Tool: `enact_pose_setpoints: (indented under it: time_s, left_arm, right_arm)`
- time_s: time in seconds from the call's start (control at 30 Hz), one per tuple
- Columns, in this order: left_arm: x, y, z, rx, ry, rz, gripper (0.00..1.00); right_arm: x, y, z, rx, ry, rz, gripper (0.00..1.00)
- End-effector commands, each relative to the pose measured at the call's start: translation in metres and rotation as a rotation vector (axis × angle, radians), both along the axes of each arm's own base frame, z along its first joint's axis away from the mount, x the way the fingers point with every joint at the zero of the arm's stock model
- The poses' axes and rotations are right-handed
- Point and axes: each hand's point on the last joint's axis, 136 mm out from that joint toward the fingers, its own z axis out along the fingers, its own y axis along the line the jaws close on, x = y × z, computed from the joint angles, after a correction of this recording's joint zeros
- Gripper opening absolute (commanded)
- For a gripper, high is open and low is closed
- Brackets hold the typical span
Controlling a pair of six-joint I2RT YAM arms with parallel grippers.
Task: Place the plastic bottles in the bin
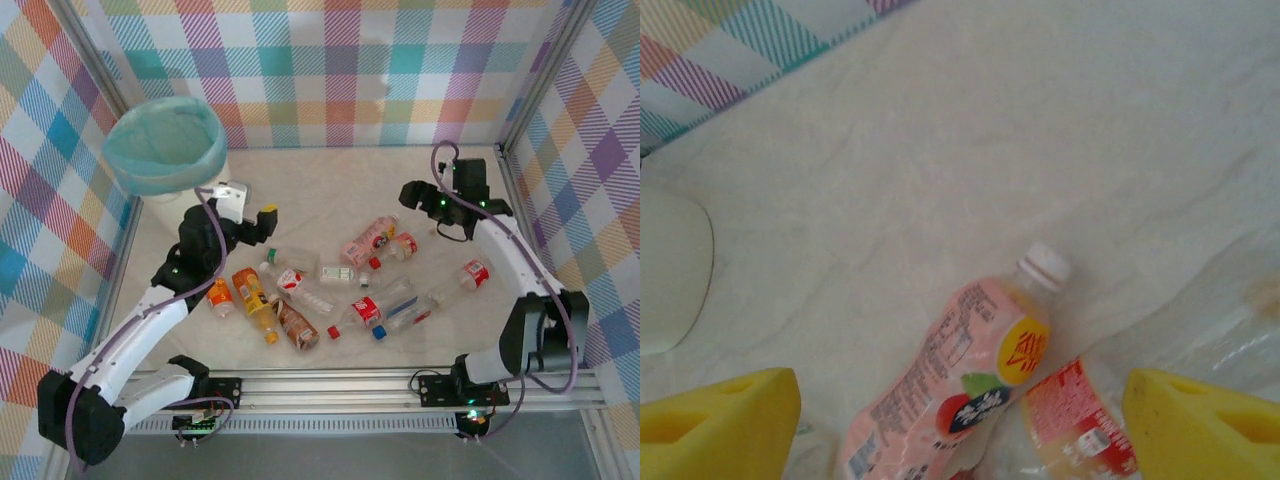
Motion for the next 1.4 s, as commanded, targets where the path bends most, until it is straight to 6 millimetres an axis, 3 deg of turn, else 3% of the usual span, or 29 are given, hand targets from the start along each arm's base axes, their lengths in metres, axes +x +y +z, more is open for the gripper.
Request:
enact_pose_setpoints:
  time_s: [0.0,0.17,0.43,0.9,1.37]
  left_arm:
    - [-0.008,-0.020,-0.021,0.066,0.119,-0.047,0.86]
    - [-0.010,-0.046,-0.016,0.089,0.164,-0.105,0.87]
    - [-0.005,-0.059,-0.030,0.113,0.258,-0.110,0.88]
    - [-0.008,-0.045,-0.032,0.117,0.272,-0.049,0.90]
    - [-0.021,-0.025,-0.029,0.115,0.245,0.006,0.91]
  right_arm:
    - [-0.015,0.020,-0.019,0.092,0.218,-0.008,0.81]
    - [-0.011,0.048,-0.043,-0.012,0.263,0.015,0.81]
    - [-0.005,0.070,-0.088,-0.083,0.388,-0.006,0.85]
    - [-0.004,0.117,-0.126,-0.127,0.465,0.069,0.87]
    - [0.019,0.158,-0.148,-0.161,0.482,0.099,0.89]
